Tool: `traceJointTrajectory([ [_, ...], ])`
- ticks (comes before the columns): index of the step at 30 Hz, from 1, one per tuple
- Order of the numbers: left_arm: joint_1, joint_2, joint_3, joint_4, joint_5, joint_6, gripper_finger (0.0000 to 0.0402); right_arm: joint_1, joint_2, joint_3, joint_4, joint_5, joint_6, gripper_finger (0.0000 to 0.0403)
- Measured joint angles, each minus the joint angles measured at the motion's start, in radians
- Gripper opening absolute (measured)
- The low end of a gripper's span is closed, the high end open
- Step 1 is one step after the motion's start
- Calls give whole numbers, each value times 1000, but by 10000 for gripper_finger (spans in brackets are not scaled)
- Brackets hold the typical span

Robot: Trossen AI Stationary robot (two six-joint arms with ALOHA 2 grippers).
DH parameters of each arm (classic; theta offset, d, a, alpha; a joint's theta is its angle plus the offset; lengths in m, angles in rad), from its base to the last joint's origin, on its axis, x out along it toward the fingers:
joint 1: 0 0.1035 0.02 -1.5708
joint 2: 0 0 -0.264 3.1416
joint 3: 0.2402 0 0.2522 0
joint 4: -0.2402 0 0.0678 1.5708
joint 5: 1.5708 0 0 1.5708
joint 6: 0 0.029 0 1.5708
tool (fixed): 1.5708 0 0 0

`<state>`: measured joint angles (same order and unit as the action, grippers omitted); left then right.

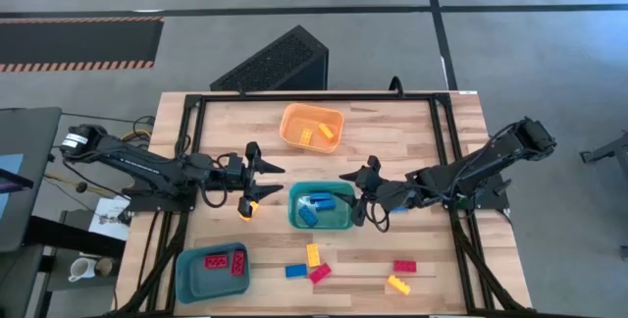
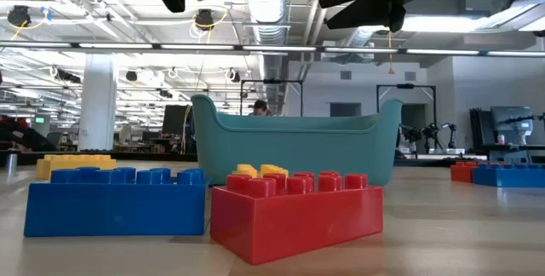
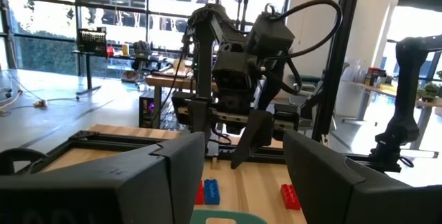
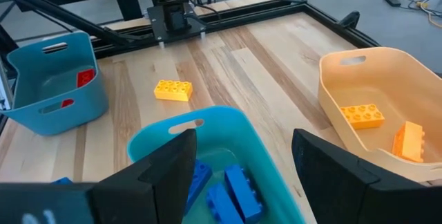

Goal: Sort & place blocks by color
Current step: Put the red game piece into the blue bin

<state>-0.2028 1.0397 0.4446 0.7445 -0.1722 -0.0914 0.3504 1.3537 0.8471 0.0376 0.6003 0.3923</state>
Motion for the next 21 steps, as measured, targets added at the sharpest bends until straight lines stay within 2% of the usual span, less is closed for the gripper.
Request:
traceJointTrajectory([
  [21,0,0,0,2,19,-3,185,0,0,0,11,2,1,260],
])
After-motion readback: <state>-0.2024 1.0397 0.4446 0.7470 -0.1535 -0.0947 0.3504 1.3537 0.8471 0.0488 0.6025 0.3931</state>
